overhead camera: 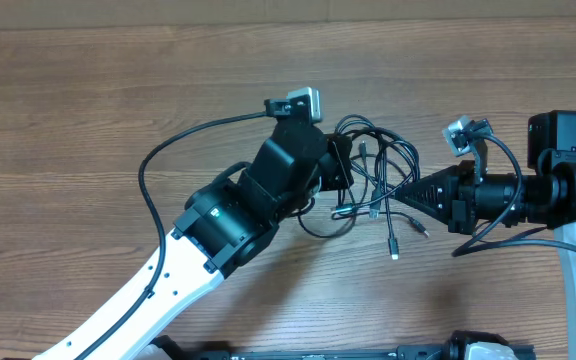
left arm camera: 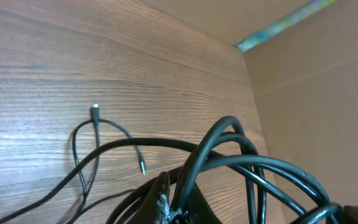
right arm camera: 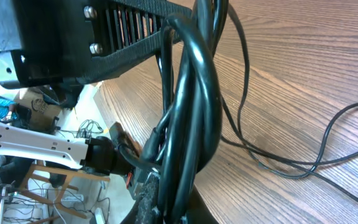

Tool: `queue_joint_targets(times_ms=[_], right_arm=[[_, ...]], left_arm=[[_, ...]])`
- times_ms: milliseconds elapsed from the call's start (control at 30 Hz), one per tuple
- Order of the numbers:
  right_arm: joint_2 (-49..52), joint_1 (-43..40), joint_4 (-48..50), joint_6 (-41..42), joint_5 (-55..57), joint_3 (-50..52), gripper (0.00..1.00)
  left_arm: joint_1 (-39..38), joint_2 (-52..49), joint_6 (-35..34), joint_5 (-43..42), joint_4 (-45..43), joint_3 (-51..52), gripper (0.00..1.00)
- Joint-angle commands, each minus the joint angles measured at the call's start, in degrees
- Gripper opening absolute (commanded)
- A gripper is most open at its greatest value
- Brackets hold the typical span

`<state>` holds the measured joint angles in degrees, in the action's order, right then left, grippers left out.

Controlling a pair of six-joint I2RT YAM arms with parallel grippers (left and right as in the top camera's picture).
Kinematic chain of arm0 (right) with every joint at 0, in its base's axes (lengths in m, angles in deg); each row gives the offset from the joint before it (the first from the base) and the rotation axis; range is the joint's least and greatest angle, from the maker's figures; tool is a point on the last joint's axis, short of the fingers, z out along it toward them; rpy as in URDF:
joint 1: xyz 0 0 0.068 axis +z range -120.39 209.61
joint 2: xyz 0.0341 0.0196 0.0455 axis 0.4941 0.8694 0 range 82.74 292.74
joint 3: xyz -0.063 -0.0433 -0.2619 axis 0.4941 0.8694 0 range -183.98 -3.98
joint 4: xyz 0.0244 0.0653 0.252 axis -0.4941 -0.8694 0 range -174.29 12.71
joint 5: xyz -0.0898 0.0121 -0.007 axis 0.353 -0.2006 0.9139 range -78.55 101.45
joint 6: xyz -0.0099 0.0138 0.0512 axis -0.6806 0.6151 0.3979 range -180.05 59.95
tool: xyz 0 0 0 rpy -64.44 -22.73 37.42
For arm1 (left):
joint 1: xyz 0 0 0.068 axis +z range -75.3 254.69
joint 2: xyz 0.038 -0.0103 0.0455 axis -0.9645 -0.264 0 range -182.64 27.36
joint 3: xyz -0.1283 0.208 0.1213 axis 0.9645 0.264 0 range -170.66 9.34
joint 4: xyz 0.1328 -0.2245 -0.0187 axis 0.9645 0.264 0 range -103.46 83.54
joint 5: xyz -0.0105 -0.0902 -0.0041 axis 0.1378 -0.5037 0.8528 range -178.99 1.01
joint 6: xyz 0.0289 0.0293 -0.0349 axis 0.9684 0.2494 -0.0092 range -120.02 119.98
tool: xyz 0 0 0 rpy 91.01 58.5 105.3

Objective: Untangle cables

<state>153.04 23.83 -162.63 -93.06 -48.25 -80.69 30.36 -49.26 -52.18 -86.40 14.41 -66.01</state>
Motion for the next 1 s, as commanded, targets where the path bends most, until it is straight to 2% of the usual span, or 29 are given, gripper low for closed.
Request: queue_joint_targets(times_ms=[0,67,167,233,300,400,600,767,900,967], right_arm=[[-0.8,-0.3,-0.9,-0.5,2.2,-0.2,0.04],[-0.8,-0.3,-0.8,-0.5,2.9,-0.2,0.04],[-0.8,-0.3,-0.5,-0.5,3.2,-0.2,0.04],[-0.8,-0.3,-0.4,-0.5,3.2,-0.2,0.04],[-0.8,-0.3,-0.5,-0.5,3.0,-0.2,0.04],[-0.8,-0.3,-0.5,-0.5,2.7,-0.2,0.04],[-0.8,-0.3,0.2,-0.5,0.4,-0.2,0.04],[-0.8,-0.3,0.2,-0.5,0.4,-0.2,0.04],[-0.8,-0.3,0.2,-0.5,0.4,-0.2,0.04],[-0.8,-0.3,0.1,-1.2,0.4,-0.2,0.04]], left_arm=[[3.6,1.3,-2.3,7.9,-0.2,-0.3,0.04],[3.6,1.3,1.5,5.6,-0.5,-0.3,0.04],[3.6,1.3,11.6,-0.3,-1.7,-0.3,0.04],[3.6,1.3,18.7,-5.9,-3.7,-0.3,0.04],[3.4,1.3,29.2,-15.1,-6.7,-0.3,0.04],[3.4,1.2,39.1,-25.5,-8.0,-0.3,0.04],[3.4,0.0,43.2,-33.2,-7.6,-0.3,0.15],[3.4,-2.1,43.4,-36.7,-7.5,-0.3,0.22],[3.4,-2.7,45.3,-36.1,-7.3,-0.3,0.24],[3.4,-3.3,45.8,-30.3,-5.7,-0.2,0.19]])
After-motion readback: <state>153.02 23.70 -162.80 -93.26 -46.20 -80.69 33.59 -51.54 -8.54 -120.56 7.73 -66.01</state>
